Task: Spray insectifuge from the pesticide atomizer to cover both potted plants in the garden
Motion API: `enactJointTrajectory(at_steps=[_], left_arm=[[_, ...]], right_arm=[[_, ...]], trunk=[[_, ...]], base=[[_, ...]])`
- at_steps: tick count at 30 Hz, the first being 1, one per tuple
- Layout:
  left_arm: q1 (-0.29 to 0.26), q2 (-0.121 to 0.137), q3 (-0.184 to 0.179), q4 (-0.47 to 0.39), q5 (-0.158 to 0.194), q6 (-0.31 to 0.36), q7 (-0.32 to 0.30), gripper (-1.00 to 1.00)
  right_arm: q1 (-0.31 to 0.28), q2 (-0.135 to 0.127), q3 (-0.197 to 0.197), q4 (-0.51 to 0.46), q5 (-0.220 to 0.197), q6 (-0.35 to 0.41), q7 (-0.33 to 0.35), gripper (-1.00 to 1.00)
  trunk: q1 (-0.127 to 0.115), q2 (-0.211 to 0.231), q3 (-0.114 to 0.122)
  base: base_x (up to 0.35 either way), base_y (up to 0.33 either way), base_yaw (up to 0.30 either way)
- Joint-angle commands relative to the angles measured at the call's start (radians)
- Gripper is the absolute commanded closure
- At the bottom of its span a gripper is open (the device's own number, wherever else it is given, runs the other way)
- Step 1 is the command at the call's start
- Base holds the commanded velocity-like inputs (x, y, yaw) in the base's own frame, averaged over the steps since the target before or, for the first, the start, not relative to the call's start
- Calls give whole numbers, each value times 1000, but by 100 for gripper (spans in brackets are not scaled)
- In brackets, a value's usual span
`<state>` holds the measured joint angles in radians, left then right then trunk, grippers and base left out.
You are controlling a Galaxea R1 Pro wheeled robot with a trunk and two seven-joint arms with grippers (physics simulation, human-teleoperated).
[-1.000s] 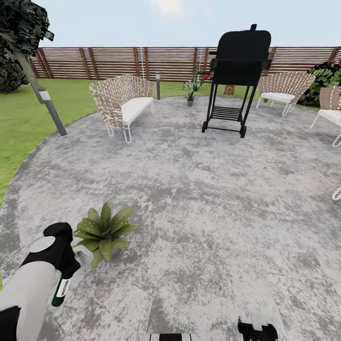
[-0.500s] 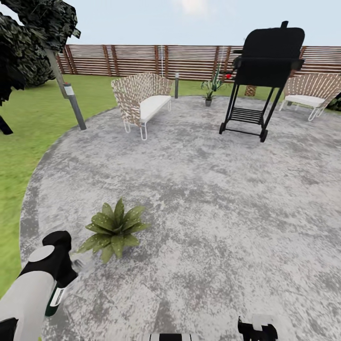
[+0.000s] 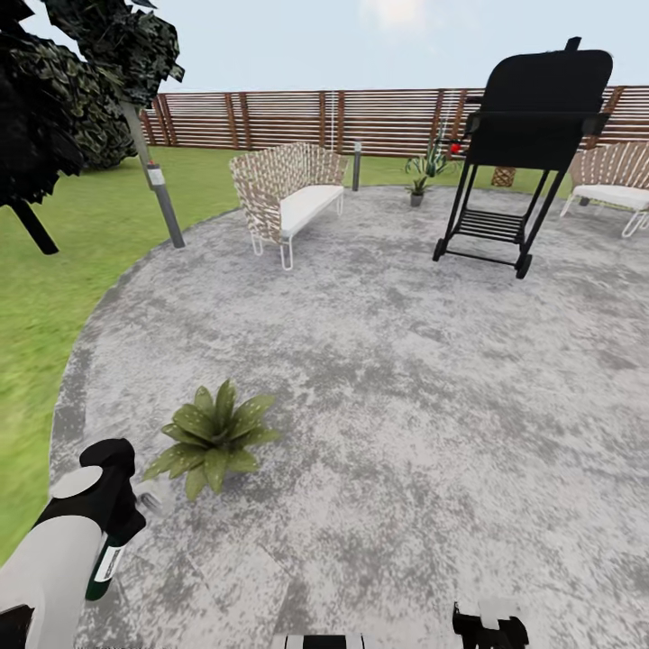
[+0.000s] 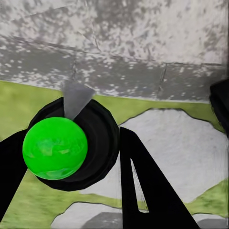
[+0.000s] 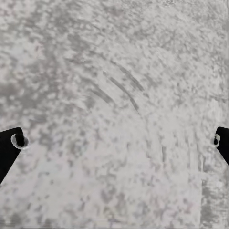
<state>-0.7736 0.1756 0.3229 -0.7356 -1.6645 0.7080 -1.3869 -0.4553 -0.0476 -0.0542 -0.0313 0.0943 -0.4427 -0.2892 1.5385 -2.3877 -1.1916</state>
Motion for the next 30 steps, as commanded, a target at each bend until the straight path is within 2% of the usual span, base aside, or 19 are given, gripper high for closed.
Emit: enactJointTrajectory(at_steps=[1, 7, 14, 19, 25, 30], left_arm=[[-1, -1, 2, -1, -7, 11, -8, 100], [-1, -3, 2, 2, -7, 11, -8, 100], [0, -5, 2, 11, -7, 11, -8, 100], [2, -47, 2, 7, -6, 11, -5, 100], [2, -53, 2, 4, -6, 11, -4, 100], [2, -54, 2, 12, -7, 11, -3, 100]], right_arm=[[0, 0, -6, 1, 10, -2, -4, -100], [0, 0, -6, 1, 10, -2, -4, -100], [0, 0, -6, 1, 10, -2, -4, -100], [0, 0, -6, 1, 10, -1, -4, -100], [0, 0, -6, 1, 10, -1, -3, -100], [0, 0, -6, 1, 10, -1, -3, -100]], trunk=[[0, 0, -1], [0, 0, -1], [0, 0, -1], [0, 0, -1], [0, 0, -1], [0, 0, -1]], base=[[234, -195, 275], [262, -69, 276], [24, 0, 276], [128, 0, 267], [316, -70, 44], [192, -225, 1]])
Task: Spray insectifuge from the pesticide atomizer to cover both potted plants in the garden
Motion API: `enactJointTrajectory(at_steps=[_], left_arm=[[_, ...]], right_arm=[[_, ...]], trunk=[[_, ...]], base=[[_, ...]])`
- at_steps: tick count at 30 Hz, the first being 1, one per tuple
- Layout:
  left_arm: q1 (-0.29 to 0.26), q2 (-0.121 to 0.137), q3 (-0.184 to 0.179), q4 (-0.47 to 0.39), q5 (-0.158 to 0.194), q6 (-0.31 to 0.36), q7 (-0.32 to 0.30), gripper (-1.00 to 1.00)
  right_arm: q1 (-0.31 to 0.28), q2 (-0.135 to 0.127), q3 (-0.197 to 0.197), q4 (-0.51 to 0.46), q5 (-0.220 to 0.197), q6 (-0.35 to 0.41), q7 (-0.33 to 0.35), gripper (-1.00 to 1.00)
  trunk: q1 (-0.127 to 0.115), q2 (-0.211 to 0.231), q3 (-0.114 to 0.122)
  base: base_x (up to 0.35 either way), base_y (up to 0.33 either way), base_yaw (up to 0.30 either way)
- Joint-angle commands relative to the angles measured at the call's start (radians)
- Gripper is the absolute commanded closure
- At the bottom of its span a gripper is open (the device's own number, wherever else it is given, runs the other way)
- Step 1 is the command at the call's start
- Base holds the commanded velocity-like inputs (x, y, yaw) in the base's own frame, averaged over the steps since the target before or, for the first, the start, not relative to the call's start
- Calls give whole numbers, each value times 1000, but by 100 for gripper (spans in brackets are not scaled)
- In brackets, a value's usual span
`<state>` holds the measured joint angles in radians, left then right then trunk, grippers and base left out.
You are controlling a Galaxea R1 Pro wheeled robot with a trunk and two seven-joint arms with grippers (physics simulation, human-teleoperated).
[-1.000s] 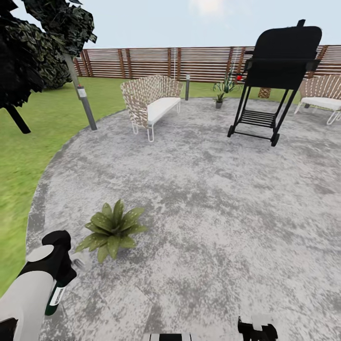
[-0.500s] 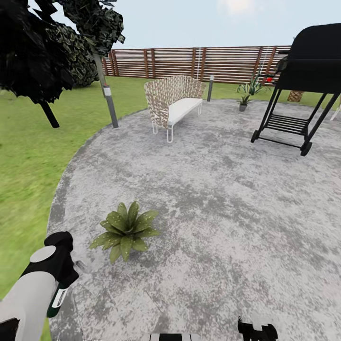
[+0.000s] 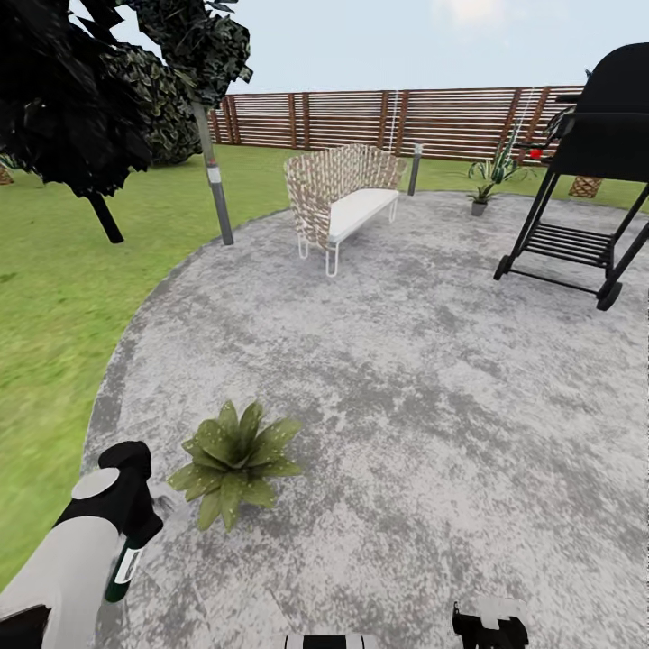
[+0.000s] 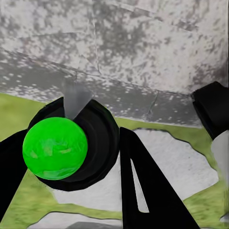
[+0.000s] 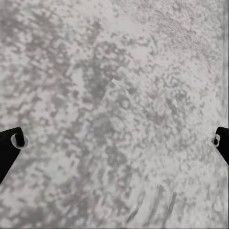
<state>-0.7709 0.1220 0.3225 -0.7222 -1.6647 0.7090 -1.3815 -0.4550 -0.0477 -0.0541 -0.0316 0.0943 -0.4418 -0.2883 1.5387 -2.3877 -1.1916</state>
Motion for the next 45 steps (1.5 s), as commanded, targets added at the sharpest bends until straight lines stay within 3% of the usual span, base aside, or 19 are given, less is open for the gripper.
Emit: enactJointTrajectory(at_steps=[1, 9, 12, 15, 18, 22, 28, 29, 33, 38, 42, 45], left_arm=[[-1, -1, 3, -1, -7, 10, -8, 100], [-1, 4, 4, -1, -8, 10, -8, 100], [24, 10, 5, -3, -8, 10, 2, 100], [34, 13, 41, -2, -6, 9, 80, 100], [36, -1, 104, 1, 2, 9, 125, 100], [37, -8, 113, 2, 47, 8, 133, 100], [54, -17, 112, 75, 56, 7, 141, 100], [55, -18, 113, 77, 63, 4, 149, 100], [56, -13, 109, 66, 199, -3, 185, 100], [56, -16, 115, 66, 246, -3, 256, 100], [56, -16, 114, 65, 283, -3, 266, 100], [56, -17, 112, 67, 288, -4, 266, 100]], right_arm=[[-1, 0, -6, 1, 10, -2, -4, -100], [-1, 0, -6, 1, 10, -2, -4, -100], [-1, 0, -6, 1, 10, -2, -4, -100], [-1, 0, -6, 1, 10, -2, -4, -100], [-1, 0, -6, 1, 10, -3, -4, -100], [-1, 0, -6, 1, 10, -2, -4, -100], [-1, 0, -6, 1, 10, -2, -3, -100], [-1, 0, -6, 1, 10, -2, -3, -100], [-1, 0, -6, 1, 10, -3, -4, -100], [-1, 0, -6, 1, 10, -3, -5, -100], [-1, 0, -6, 1, 10, -3, -5, -100], [-1, 0, -6, 1, 10, -3, -5, -100]], trunk=[[0, 0, -1], [0, 0, -1], [0, 0, -1], [0, 0, -1], [0, 0, -1], [0, 0, -1], [0, 0, -1], [0, 0, -1], [0, 0, -1], [0, 0, -1], [0, 0, -1], [0, 0, -1]], base=[[54, -292, 0], [-37, -128, 0], [-1, -2, 0], [0, 0, 0], [0, 0, 0], [0, 0, 0], [0, 0, 0], [0, 0, 0], [0, 0, 0], [0, 0, 0], [0, 0, 0], [0, 0, 0]])
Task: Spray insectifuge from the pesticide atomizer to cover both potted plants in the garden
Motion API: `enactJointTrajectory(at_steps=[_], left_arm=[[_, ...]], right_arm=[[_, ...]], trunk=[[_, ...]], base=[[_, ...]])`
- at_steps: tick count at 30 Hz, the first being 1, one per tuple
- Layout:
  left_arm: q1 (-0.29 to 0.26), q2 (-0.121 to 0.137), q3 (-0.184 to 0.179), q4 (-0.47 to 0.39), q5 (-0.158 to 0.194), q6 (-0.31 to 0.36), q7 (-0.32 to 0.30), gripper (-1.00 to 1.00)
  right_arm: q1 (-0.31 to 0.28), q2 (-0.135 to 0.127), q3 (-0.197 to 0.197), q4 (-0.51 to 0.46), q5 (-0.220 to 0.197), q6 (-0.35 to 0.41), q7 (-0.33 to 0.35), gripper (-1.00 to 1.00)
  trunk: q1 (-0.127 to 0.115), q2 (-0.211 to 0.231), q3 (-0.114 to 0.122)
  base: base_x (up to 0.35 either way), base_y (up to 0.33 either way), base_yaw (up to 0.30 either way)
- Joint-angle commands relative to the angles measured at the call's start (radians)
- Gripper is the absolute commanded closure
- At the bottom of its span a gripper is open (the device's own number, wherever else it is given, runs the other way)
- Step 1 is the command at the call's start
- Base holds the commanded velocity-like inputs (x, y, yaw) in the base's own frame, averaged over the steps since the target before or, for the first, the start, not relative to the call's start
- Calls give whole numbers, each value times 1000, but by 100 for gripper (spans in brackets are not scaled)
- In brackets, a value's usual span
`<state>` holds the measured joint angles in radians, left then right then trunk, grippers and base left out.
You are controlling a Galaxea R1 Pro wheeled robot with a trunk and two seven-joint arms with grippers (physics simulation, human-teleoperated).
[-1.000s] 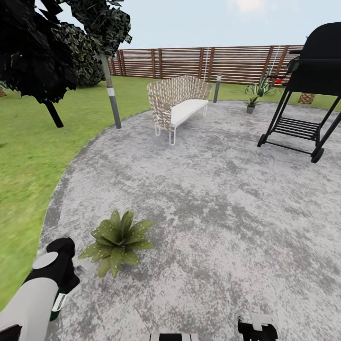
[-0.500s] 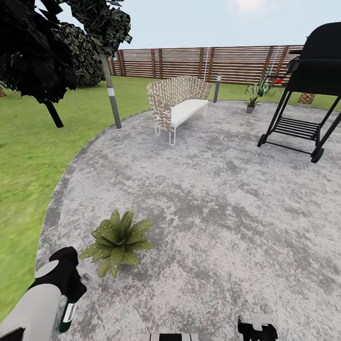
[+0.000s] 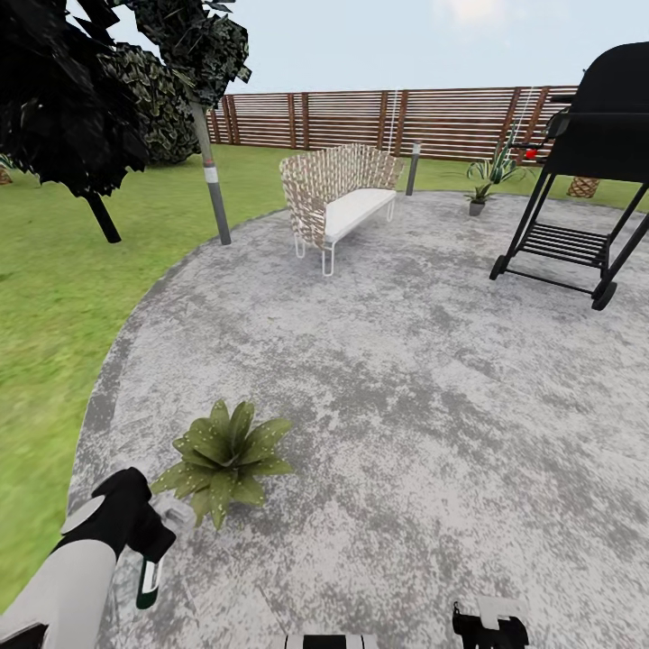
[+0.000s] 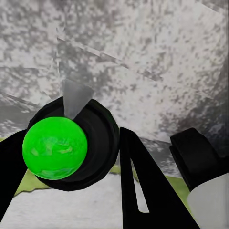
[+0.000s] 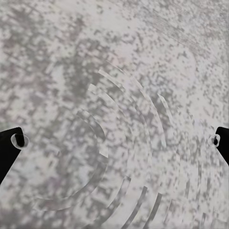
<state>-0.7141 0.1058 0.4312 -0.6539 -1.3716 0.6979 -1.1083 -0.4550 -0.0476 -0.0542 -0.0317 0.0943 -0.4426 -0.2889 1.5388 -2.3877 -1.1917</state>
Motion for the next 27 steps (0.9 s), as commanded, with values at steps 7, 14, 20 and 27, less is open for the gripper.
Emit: enactJointTrajectory(at_steps=[7, 14, 20, 27], left_arm=[[1, 4, 3, 11, -4, 2, -8, 100], [1, 4, 2, 11, -3, 2, -8, 100], [1, -1, 1, 10, -3, 2, -8, 100], [1, -4, 1, 6, -1, 1, -7, 100]], right_arm=[[-1, -1, -6, 3, 11, -2, -4, -100], [-1, -1, -6, 3, 12, -2, -4, -100], [-1, -1, -6, 3, 12, -2, -4, -100], [-1, -1, -6, 3, 11, -2, -4, -100]], trunk=[[0, 0, -1], [0, 0, -1], [0, 0, -1], [0, 0, -1]], base=[[-34, 0, 0], [-285, 47, 0], [-332, 34, 0], [-337, 1, 0]])
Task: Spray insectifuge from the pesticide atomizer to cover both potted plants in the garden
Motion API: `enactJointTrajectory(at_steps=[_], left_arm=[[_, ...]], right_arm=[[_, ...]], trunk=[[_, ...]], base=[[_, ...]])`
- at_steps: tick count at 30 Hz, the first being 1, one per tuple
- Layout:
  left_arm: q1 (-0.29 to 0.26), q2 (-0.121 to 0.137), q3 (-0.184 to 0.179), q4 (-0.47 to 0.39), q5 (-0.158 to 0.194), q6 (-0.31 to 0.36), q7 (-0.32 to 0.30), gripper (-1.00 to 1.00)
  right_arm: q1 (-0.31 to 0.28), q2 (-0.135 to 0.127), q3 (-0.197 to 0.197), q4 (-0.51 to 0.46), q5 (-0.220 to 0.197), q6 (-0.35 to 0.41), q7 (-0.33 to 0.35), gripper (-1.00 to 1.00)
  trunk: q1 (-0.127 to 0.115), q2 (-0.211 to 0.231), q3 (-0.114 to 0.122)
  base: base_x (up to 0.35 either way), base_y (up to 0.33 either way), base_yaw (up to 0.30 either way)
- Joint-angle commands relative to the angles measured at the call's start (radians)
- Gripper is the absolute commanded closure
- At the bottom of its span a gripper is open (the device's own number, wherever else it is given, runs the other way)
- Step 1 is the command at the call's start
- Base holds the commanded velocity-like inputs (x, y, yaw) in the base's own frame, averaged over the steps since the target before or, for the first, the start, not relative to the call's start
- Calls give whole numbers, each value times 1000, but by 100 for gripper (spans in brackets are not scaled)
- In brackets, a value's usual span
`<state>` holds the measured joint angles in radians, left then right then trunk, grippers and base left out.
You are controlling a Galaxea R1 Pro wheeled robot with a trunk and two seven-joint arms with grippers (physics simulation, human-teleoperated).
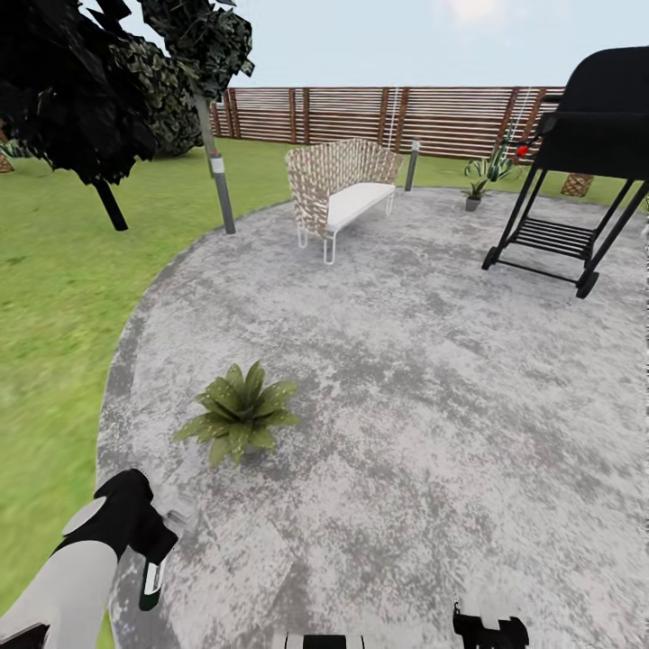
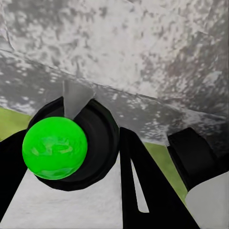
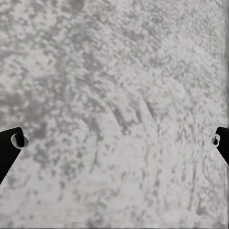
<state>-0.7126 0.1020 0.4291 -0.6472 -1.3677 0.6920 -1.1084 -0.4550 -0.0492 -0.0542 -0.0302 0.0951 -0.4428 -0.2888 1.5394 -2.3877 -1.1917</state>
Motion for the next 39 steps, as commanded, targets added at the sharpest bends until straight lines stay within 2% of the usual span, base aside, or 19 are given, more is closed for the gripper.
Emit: enactJointTrajectory(at_steps=[1, 5, 7, 8, 11, 13, 16, 18, 20, 22, 25, 26, 27, 28, 30, 33, 34, 36, 39], left_arm=[[-1, -1, 3, -1, -5, 7, -7, 100], [0, 3, 6, 7, 0, -18, -9, 100], [17, -2, 6, 52, 43, -132, -6, 100], [29, -3, 6, 97, 88, -258, 6, 100], [42, 6, 18, 146, 172, -576, 61, 100], [43, 5, 28, 151, 203, -702, 81, 100], [44, -5, 28, 153, 214, -794, 91, 100], [42, -23, 25, 154, 215, -857, 92, 100], [39, -44, 22, 154, 212, -904, 90, 100], [38, -55, -14, 154, 207, -917, 86, 100], [38, -60, -176, 154, 210, -920, 83, 100], [38, -63, -222, 154, 213, -919, 83, 100], [37, -68, -249, 153, 214, -919, 82, 100], [36, -72, -263, 153, 215, -920, 81, 100], [34, -74, -274, 153, 215, -920, 78, 100], [33, -72, -280, 154, 216, -920, 70, 100], [33, -71, -281, 154, 216, -918, 54, 100], [33, -73, -282, 154, 211, -911, 28, 100], [33, -76, -280, 154, 207, -906, 21, 100]], right_arm=[[-1, 0, -6, 1, 10, -2, -4, -100], [-1, 1, -6, -10, 9, -2, -1, -100], [-2, 1, -5, -63, 16, -1, 1, -100], [-2, 0, -5, -126, 46, 0, 15, -100], [-2, -3, -6, -243, 148, 3, 99, -100], [-2, -13, -6, -270, 196, 3, 169, -100], [-2, -36, -6, -296, 260, 4, 324, -100], [-5, -49, -6, -305, 315, 4, 451, -100], [-9, -56, -6, -325, 380, 4, 585, -100], [-10, -57, -7, -343, 414, 4, 672, -100], [-11, -51, -7, -388, 428, 5, 759, -100], [-12, -46, -7, -410, 429, 5, 805, -100], [-12, -43, -6, -433, 429, 5, 865, -100], [-13, -37, -6, -453, 429, 6, 924, -100], [-13, -20, -6, -475, 429, 14, 985, -100], [-13, -9, -6, -483, 430, 21, 1010, -100], [-13, -7, -6, -485, 430, 22, 1014, 100], [-14, 1, -6, -486, 430, 22, 1018, 100], [-14, 38, -4, -488, 433, 21, 1021, 100]], trunk=[[-1, 0, -1], [-1, 0, -1], [-1, 0, -1], [-1, 0, -1], [-1, 0, -1], [-1, 0, -1], [-1, 0, -1], [-1, 0, -1], [-1, 0, -1], [-1, 0, -1], [-1, 0, -1], [-1, 0, -1], [-1, 0, -1], [-1, 0, -1], [-1, 0, -1], [-1, 0, -1], [-1, 0, -1], [-1, 0, -1], [-1, 0, -1]], base=[[-337, 0, 0], [-190, 0, 0], [-30, 0, 0], [-12, 0, 0], [-4, 0, 0], [-1, 0, 0], [0, 0, 0], [0, 0, 0], [0, 0, 0], [0, 0, 0], [0, 0, 0], [0, 0, 0], [0, 0, 0], [0, 0, 0], [0, 0, 0], [0, 0, 0], [0, 0, 0], [0, 0, 0], [0, 0, 0]])
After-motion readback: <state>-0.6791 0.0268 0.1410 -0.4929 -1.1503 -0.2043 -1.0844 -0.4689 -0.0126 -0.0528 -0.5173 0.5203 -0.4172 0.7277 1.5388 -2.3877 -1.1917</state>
